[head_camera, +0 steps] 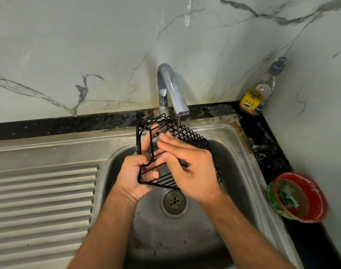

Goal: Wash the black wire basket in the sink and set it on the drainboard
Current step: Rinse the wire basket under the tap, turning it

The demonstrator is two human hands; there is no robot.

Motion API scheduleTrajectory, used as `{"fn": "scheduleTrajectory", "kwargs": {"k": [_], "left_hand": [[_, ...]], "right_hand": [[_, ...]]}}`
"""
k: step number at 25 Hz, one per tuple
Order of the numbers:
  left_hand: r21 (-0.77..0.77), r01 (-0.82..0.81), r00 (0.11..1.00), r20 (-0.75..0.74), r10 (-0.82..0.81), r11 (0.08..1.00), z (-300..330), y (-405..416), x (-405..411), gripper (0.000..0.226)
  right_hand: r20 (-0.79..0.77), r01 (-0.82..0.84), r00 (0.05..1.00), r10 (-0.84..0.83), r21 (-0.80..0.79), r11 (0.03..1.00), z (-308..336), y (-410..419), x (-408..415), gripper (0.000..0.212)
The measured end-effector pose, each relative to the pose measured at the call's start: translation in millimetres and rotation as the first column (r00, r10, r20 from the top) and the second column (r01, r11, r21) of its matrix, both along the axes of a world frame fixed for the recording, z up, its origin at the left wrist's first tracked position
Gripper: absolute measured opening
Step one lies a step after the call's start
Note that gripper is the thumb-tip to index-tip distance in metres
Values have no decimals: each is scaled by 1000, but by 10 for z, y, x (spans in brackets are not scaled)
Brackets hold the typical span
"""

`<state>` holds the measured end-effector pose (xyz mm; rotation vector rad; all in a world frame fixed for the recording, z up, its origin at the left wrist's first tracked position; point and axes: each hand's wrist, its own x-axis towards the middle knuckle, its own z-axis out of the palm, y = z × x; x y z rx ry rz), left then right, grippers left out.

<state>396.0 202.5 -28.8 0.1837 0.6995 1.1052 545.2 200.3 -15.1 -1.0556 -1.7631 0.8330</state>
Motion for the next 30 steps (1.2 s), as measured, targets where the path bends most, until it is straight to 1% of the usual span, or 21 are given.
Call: {"fn": "scheduleTrajectory", "kwargs": {"k": [1,2,3,4,5,6,8,10,11,12,13,14,15,17,18,21,23,25,27,28,30], "left_hand": [[6,34,999,-29,-34,999,11,-14,21,69],[7,55,997,-55,-54,998,16,-19,38,74],[16,72,995,-73,-71,997,23,-13,57,78],[23,87,992,-89,-85,996,45,-8,79,79],[32,95,990,-106,-91,995,76,8,115,79],[26,99,986,-138,-95,995,95,28,150,78],[20,106,970,-221,-99,994,85,90,184,76],[31,82,957,-281,-70,996,54,124,178,73],[59,97,952,-298,-75,994,45,128,178,74],[87,129,946,-308,-97,988,56,118,188,77],[105,159,942,-313,-119,982,65,105,198,79],[107,164,944,-305,-125,981,70,95,204,81],[105,160,948,-295,-123,982,63,94,200,82],[124,155,964,-236,-123,980,30,103,176,86],[131,145,972,-203,-117,981,5,111,152,89],[201,68,994,-102,-49,977,-112,94,-28,88],[333,54,993,84,-86,941,-190,31,-149,84],[455,42,953,250,-173,889,-347,-23,-249,82],[465,65,935,281,-217,883,-490,-82,-274,84],[450,70,938,275,-212,890,-535,-106,-258,84],[409,50,952,257,-168,911,-596,-171,-206,83]], "right_hand": [[-61,53,997,-55,-39,998,-38,4,53,38],[-81,89,992,-102,-150,985,-64,52,112,45],[-29,102,993,-116,-315,943,-34,106,154,53],[57,110,994,-94,-483,869,-35,168,187,58],[90,105,994,-64,-589,801,-27,223,210,61],[59,75,997,-49,-625,777,-36,254,218,61],[-81,-26,997,-18,-512,858,28,214,151,55],[-187,-41,982,-14,-287,957,39,69,80,40],[-245,31,967,-75,-179,983,9,-4,76,35],[-303,140,937,-174,-131,981,-62,-47,96,32],[-323,229,908,-266,-147,962,-113,-71,137,33],[-293,270,901,-321,-203,941,-218,-55,175,38],[-217,246,922,-322,-315,917,-217,-42,195,49],[-30,125,985,-170,-555,823,-156,62,183,71],[17,74,997,-79,-594,801,-115,139,164,75],[97,-86,984,148,-474,877,96,294,42,64],[127,-184,958,258,-415,891,128,368,21,57],[259,-129,930,261,-434,892,53,441,99,56],[418,50,887,196,-509,859,-4,447,174,64],[451,70,870,198,-511,857,-6,409,165,68],[473,-79,839,270,-384,920,70,218,6,70]]}}
